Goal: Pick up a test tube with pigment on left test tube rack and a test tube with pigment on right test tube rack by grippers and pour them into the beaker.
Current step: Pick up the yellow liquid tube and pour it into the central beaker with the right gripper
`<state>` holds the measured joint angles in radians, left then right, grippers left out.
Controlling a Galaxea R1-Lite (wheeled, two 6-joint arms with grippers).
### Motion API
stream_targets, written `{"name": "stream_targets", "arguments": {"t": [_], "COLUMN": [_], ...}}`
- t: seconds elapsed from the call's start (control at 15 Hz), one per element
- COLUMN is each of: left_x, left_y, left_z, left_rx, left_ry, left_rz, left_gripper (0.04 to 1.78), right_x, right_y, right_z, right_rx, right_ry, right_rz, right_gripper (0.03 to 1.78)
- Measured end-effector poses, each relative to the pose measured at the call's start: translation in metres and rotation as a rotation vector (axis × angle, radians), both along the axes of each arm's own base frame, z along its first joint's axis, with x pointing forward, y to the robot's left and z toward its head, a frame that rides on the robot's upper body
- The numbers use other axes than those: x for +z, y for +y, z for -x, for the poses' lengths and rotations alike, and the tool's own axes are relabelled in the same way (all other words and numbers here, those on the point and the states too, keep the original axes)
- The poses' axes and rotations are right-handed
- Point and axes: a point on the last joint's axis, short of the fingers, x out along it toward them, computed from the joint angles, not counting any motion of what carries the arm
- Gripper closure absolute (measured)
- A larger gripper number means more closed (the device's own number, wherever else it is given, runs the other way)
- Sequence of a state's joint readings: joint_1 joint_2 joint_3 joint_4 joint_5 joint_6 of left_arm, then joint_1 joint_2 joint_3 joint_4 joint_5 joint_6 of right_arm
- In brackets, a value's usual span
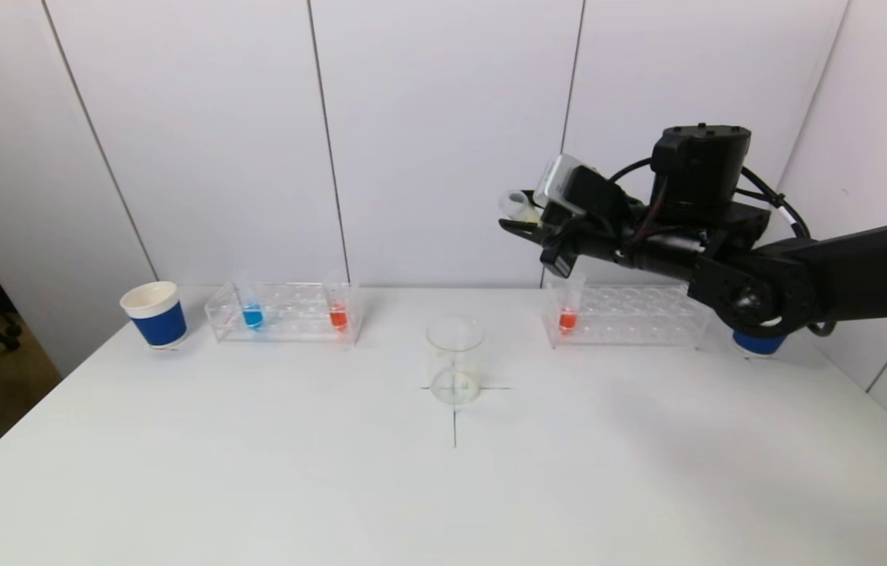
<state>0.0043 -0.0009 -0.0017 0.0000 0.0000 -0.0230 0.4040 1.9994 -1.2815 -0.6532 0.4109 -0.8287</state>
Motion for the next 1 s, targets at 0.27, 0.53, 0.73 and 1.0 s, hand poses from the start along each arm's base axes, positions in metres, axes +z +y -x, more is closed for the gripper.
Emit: {"name": "stream_targets", "arguments": {"t": [0.27,0.53,0.73,1.0], "left_x": [0.0,0.0,0.0,0.0], "left_y": [0.0,0.0,0.0,0.0], "left_z": [0.0,0.0,0.0,0.0], "left_rx": [0.0,0.0,0.0,0.001], "left_ry": [0.0,0.0,0.0,0.0], "left_rz": [0.0,-0.001,0.0,-0.001], "left_gripper": [0.06,0.06,0.06,0.06], "right_x": [-0.011,-0.024,-0.029,-0.036], "right_y": [0.003,0.003,0.003,0.004], "right_z": [0.0,0.002,0.002,-0.001], "right_rx": [0.051,0.077,0.08,0.097], "right_ry": [-0.066,-0.059,-0.073,-0.09], "right_rz": [-0.022,0.015,0.042,0.079], "right_gripper": [1.31,1.31,1.31,1.31]}}
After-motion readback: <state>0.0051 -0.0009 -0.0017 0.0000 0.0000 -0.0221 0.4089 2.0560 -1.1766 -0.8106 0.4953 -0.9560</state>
